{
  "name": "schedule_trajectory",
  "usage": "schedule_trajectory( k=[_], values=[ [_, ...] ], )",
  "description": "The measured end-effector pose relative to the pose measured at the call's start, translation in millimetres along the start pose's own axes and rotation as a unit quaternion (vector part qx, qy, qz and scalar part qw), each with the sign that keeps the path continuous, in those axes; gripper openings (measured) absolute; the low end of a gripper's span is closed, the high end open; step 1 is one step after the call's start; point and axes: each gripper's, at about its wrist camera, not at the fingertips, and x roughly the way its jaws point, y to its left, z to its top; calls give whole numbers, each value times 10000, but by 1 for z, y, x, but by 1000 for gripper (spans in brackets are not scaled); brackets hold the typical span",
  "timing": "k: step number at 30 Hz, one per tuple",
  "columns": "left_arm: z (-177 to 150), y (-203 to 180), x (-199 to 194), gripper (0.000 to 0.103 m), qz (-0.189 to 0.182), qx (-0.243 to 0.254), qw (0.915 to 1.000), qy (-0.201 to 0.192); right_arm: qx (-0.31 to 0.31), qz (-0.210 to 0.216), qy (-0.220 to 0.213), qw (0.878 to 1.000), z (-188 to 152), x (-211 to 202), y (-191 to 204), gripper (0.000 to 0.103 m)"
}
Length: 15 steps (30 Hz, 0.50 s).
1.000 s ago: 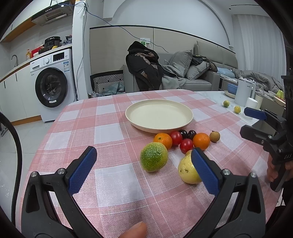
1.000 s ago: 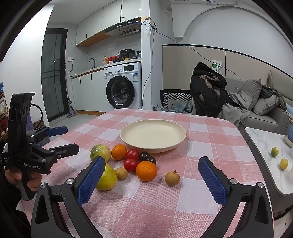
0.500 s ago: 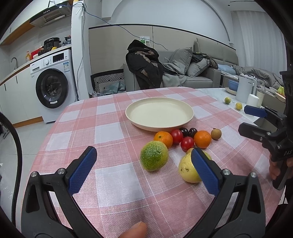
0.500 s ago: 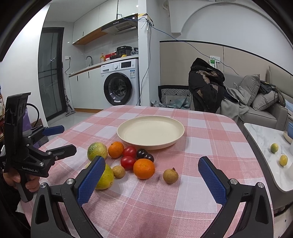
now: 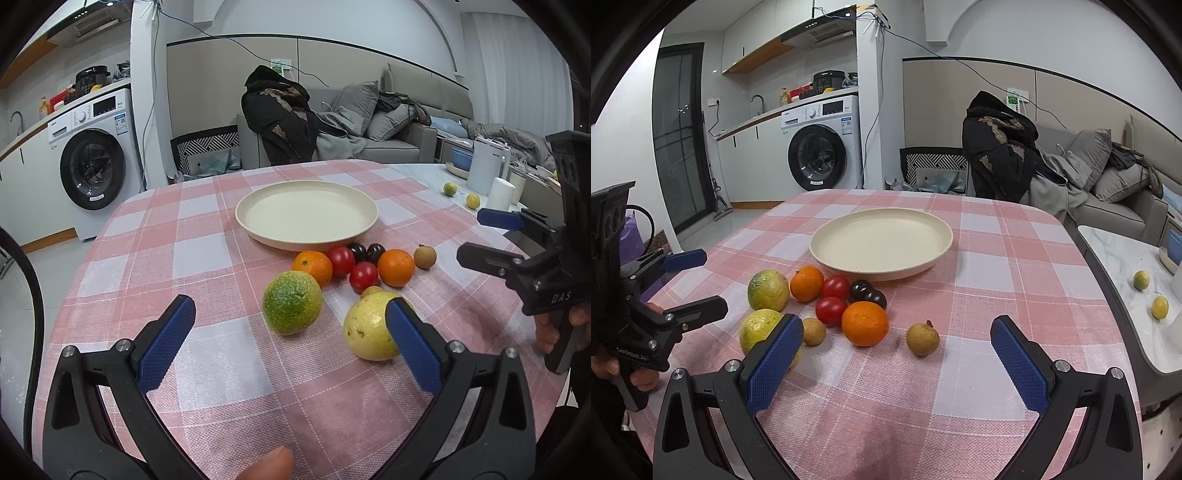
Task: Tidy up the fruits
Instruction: 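Move the left tool to the large yellow pear while the right tool approaches a small brown fruit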
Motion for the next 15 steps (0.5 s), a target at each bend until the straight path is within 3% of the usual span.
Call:
schedule_trajectory(
  k=[7,15],
  values=[
    [3,-10,8,103,-131,4,9997,188,83,-99,117,9998,5,0,-10,103],
    [2,-23,24,103,-456,26,9975,530,188,-115,615,9979,4,15,-23,103]
  ],
)
